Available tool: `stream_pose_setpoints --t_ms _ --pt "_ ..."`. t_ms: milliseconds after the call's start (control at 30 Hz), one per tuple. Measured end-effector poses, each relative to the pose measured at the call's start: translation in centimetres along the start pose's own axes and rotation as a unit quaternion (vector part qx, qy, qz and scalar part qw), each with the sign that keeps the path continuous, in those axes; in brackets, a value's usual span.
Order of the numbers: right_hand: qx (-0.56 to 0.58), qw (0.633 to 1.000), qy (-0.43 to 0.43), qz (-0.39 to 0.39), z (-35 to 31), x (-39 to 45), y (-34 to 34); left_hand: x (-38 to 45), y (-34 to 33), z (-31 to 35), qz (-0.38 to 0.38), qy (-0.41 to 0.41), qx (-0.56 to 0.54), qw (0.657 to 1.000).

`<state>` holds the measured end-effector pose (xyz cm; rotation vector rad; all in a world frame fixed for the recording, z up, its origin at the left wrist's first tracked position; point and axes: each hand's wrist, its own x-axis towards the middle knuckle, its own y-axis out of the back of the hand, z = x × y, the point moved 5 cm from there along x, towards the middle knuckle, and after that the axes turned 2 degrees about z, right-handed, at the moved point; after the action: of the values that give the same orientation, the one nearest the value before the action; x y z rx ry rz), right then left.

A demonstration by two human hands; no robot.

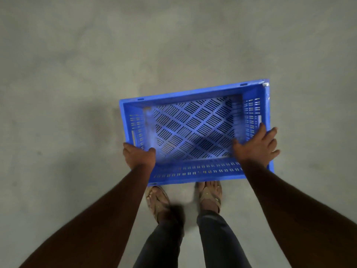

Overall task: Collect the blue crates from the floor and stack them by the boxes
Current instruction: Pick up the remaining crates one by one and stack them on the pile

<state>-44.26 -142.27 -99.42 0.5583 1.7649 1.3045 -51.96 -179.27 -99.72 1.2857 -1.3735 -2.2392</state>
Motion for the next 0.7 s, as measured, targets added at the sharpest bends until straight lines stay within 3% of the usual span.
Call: stream_pose_setpoints --t_ms 100,233,400,500,700 --pt "0.048 0.999 0.009 0.017 0.5 0.9 1.1 1.3 1.7 -0.2 -0.012 0.054 0.024 0.998" --pt "0.119 0.991 0.038 0.038 1.0 -0.5 5.0 0.5 7.0 -0.7 0.01 0.055 -0.013 0.998" --pt "0.183 0.98 0.0 0.08 1.8 -7.0 16.0 -6.0 16.0 -0.2 0.027 0.052 -0.07 0.996" --pt "0.176 0.976 -0.041 0.124 2.5 -12.3 24.5 -11.8 22.6 0.5 0.028 0.018 -0.094 0.995" --pt "0.183 0.964 -0.014 0.19 5.0 -23.1 39.9 -22.8 38.2 3.1 0.031 -0.163 -0.047 0.985"
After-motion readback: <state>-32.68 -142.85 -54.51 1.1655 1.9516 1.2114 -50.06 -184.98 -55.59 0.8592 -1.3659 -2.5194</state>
